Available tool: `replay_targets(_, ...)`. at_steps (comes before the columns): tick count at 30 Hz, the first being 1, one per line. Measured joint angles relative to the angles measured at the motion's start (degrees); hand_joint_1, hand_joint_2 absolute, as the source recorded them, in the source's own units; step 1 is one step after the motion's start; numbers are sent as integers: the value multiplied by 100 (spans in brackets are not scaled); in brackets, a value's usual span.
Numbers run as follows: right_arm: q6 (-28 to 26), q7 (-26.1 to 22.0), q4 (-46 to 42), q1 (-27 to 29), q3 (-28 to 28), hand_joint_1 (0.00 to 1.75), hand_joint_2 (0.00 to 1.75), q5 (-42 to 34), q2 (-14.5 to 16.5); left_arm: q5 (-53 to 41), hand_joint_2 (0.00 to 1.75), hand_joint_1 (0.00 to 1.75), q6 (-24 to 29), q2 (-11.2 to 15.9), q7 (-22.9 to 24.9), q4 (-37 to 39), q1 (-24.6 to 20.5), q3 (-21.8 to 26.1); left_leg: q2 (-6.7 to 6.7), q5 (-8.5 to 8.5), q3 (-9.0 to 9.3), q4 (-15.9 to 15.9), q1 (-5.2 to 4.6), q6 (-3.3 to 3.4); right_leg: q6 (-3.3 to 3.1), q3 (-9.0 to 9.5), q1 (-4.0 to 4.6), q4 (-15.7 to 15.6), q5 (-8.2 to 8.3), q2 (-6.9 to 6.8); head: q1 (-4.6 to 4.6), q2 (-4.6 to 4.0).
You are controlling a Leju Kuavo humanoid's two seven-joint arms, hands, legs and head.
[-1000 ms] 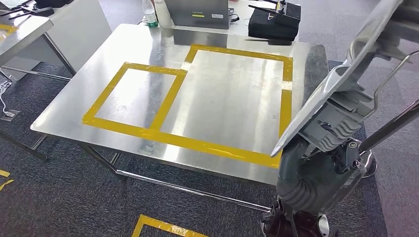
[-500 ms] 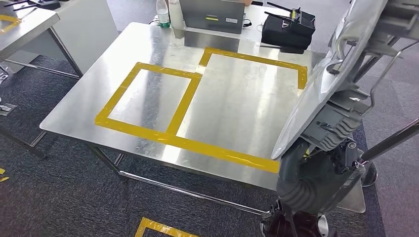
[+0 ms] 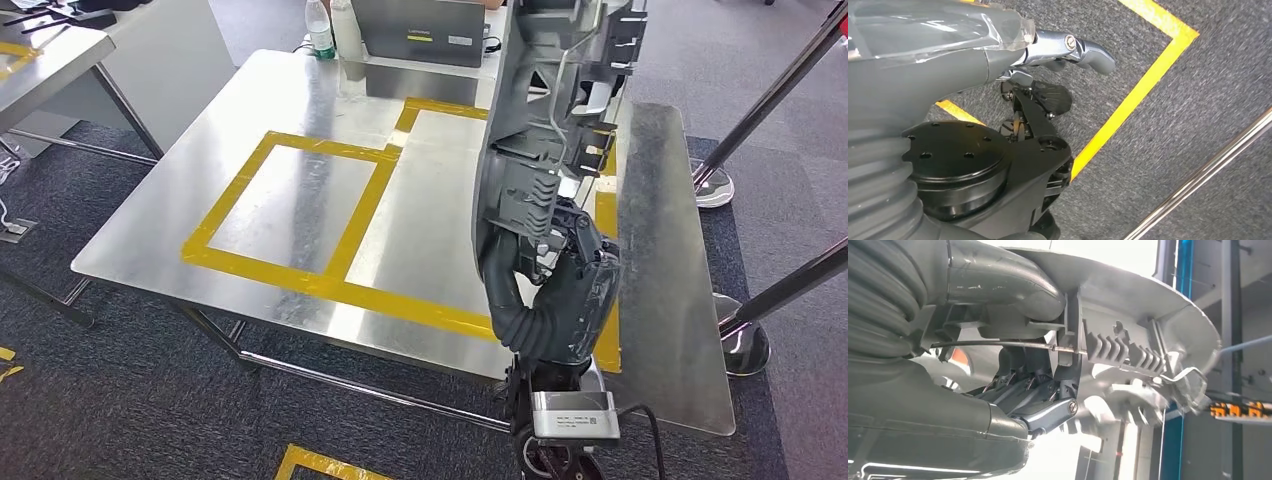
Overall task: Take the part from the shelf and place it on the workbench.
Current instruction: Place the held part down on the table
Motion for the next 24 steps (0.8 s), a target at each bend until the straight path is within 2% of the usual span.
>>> replay_targets(4,91,199,264,-157,-59,175,175,213,30,-22,175,0,-2,-6,-8,0,3,0,2,1,-4,-2,3,-4,-1,1,-2,-1,-1,1,1,-2)
replay_targets(10,239,538,1337,-1018,-144,175,175,615,64,-37,175,0,-4,-3,-16,0,-2,0,7,2,9,-2,-1,-5,1,25,-7,-17,2,4,2,-1)
replay_targets(18,188,888,4175,-2663,-461,175,175,924,264,-5,175,0,8,2,-33,0,-10,0,-4,7,12,1,-5,-4,7,36,-12,-29,11,-4,2,0)
replay_targets(24,251,1505,5984,-3588,-537,175,175,1455,352,-46,175,0,0,23,-9,0,-17,0,-4,6,8,2,-5,-4,7,32,-12,-34,12,-5,2,-2)
